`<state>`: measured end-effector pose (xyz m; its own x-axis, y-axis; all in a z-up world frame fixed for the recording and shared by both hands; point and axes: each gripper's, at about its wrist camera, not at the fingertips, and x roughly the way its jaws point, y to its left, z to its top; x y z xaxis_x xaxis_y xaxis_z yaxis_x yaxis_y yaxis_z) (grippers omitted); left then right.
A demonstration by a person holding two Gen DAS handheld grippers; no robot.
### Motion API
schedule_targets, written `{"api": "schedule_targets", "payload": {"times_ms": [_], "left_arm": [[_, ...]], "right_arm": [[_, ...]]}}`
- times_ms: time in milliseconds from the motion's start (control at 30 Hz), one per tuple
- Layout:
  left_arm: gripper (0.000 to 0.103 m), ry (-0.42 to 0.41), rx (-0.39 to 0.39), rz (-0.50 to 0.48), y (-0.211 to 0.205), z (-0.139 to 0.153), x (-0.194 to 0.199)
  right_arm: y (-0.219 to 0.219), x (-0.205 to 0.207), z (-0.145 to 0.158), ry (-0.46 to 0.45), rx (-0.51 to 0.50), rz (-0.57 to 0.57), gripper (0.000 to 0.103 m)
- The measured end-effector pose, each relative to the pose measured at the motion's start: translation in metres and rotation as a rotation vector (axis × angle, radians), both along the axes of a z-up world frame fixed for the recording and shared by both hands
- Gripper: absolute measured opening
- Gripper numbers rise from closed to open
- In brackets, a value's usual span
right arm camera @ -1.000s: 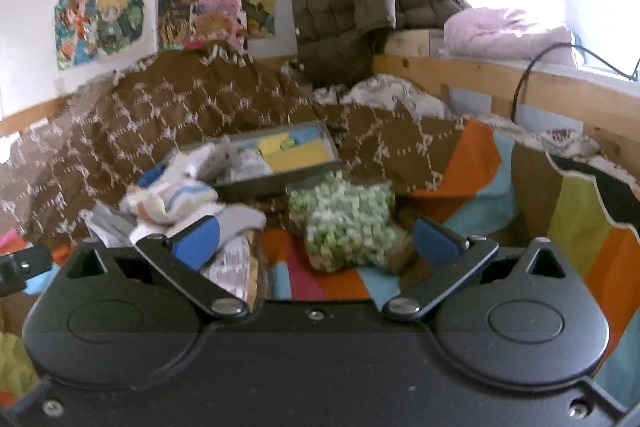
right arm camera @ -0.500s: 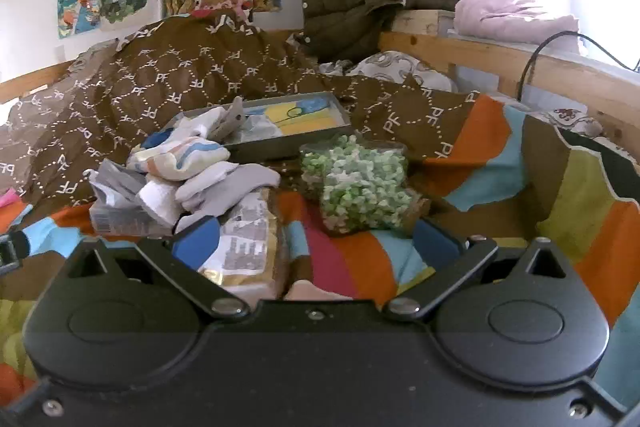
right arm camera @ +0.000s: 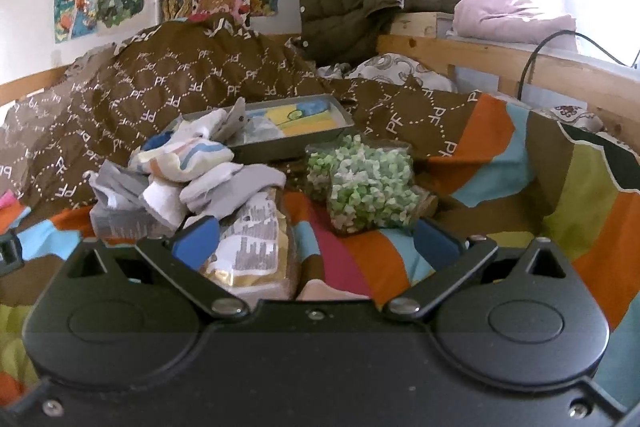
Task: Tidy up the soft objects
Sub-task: 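Move both grippers back over the pile of soft items, then grasp the grey sock with the left gripper while the right gripper grasps the striped cloth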
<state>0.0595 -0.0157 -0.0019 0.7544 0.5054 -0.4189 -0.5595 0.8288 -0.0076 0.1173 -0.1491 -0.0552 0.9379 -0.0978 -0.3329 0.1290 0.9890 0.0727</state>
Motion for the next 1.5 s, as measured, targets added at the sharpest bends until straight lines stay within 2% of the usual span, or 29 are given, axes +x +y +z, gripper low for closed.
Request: {"api": "schedule_targets", "payload": {"times_ms": [133, 467, 667, 1033, 1167, 1300, 1367, 1500], "left_arm": [[0.102, 0.006, 0.003, -0.004, 0.002, -0.001, 0.001], [0.102, 0.024, -0.050, -0.024, 0.014, -0.007, 0.011], [0.102, 0.002, -0.087, -0.042, 0.023, -0.006, 0.022], [0.102, -0.039, -0.077, -0.085, 0.038, -0.004, 0.052], [0.102, -0.056, -0.081, -0.135, 0.049, -0.002, 0.064], [0.102, -0.015, -0.101, -0.247, 0.062, -0.005, 0.083], [0.102, 0.005, -0.125, -0.309, 0.073, -0.007, 0.095], [0.102, -0.008, -0.175, -0.353, 0.095, -0.007, 0.118]], "right_arm": [[0.004, 0.004, -0.003, 0.005, 0.000, 0.007, 0.103], [0.008, 0.018, -0.008, -0.009, 0.006, 0.048, 0.102], [0.013, 0.034, -0.009, -0.005, -0.008, 0.096, 0.102], [0.029, 0.075, -0.009, -0.023, -0.018, 0.188, 0.102], [0.032, 0.087, -0.005, -0.073, -0.025, 0.188, 0.102], [0.032, 0.111, 0.005, -0.110, -0.024, 0.193, 0.102], [0.032, 0.129, 0.010, -0.118, -0.028, 0.237, 0.102], [0.036, 0.165, 0.022, -0.129, -0.062, 0.353, 0.102]]}}
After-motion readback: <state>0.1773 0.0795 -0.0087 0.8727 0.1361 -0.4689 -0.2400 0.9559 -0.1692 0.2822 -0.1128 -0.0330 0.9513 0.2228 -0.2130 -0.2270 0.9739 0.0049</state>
